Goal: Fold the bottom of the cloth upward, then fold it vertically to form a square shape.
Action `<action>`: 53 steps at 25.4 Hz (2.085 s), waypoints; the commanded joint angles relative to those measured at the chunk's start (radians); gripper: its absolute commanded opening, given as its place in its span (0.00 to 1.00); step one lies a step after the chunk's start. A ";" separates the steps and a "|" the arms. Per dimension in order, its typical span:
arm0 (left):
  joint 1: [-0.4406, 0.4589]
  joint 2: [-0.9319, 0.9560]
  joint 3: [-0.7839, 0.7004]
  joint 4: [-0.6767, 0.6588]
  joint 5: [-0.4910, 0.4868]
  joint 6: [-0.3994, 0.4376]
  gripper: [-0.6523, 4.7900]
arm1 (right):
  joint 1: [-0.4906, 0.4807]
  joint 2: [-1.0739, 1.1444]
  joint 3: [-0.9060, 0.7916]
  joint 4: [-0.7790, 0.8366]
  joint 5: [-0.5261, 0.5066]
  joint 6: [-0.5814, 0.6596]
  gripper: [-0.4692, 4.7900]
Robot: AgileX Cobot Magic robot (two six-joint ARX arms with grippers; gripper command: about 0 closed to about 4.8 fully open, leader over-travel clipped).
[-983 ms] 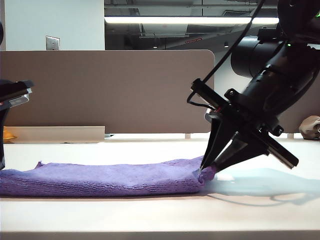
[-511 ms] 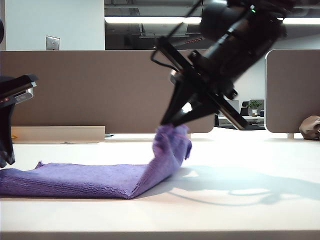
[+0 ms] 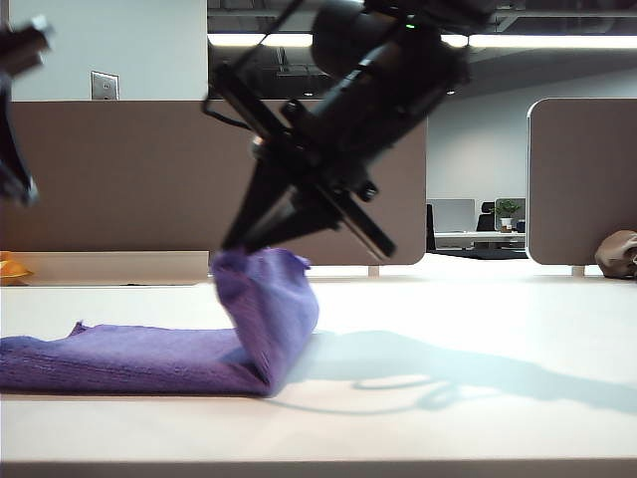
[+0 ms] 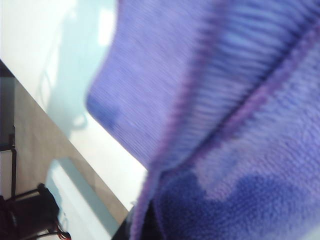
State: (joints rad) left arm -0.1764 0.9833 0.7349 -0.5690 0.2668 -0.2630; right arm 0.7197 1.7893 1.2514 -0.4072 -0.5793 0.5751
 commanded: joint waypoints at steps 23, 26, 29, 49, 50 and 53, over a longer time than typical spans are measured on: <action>0.002 -0.261 0.005 -0.068 -0.098 -0.003 0.11 | 0.137 0.267 0.276 0.204 -0.122 0.141 0.09; 0.002 -0.283 0.005 -0.085 -0.098 -0.003 0.11 | 0.137 0.282 0.277 0.211 -0.123 0.153 0.26; 0.002 -0.284 0.005 -0.094 -0.098 -0.002 0.11 | 0.137 0.287 0.277 0.248 -0.143 0.153 0.31; 0.002 -0.114 0.004 -0.130 -0.106 0.070 0.12 | 0.082 0.125 0.277 -0.071 0.058 -0.112 0.12; 0.002 -0.080 0.005 -0.122 -0.079 0.076 0.12 | 0.081 0.113 0.277 -0.102 0.068 -0.134 0.12; 0.002 0.006 0.005 -0.095 -0.018 0.075 0.18 | 0.081 0.087 0.277 -0.195 0.128 -0.204 0.12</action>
State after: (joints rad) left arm -0.1764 0.9562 0.7349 -0.7002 0.2089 -0.1978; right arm 0.8013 1.8973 1.5249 -0.5488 -0.4900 0.4263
